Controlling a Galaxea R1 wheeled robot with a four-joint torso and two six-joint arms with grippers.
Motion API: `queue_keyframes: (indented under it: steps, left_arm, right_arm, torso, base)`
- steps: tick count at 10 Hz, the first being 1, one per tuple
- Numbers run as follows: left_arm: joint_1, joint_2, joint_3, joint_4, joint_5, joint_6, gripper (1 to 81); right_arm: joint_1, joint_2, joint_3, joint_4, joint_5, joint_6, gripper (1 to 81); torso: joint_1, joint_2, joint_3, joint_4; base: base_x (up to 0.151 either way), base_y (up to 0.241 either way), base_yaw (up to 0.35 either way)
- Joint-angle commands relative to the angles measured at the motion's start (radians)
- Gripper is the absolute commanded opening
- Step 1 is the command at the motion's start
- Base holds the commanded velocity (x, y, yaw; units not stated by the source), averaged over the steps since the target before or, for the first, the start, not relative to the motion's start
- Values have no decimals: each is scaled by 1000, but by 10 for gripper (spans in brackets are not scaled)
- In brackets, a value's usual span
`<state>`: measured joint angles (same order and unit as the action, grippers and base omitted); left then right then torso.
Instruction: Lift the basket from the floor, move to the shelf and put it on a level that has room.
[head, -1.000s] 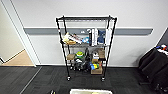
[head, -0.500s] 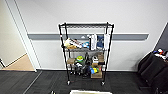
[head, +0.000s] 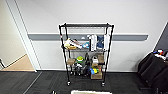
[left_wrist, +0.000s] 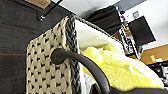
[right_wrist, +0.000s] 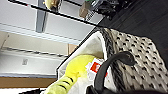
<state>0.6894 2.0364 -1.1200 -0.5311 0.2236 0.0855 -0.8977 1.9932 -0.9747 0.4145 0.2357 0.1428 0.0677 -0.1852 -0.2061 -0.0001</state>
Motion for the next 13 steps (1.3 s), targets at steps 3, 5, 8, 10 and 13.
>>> queue_keyframes:
  steps: [3, 5, 8, 10, 13]
  left_arm:
    - [-119, -33, 34, -13, 26, 19, 10]
    - [-119, -31, 35, -13, 26, 19, 10]
    - [-119, -28, 35, -13, 25, 19, 10]
    - [-119, -28, 39, -15, 26, 19, 10]
    - [-118, -30, 52, -15, 26, 19, 10]
  right_arm:
    - [98, -37, 42, -37, -10, -3, 10]
    - [98, -35, 38, -37, -10, -3, 10]
    - [91, -29, 28, -39, -10, -3, 10]
    - [93, -28, 28, -37, -9, -3, 10]
    - [90, -29, 38, -39, -9, -3, 10]
  torso:
    - [-1, 0, 72, 0]
    - [-2, 0, 55, 0]
    - [-3, 0, 55, 0]
    - [-5, -2, 56, 0]
    - [-5, -1, 56, 0]
  base:
    - [0, 0, 0]
    - [0, 0, 0]
    - [25, 0, 0]
    - [84, 0, 0]
    - [89, 0, 0]
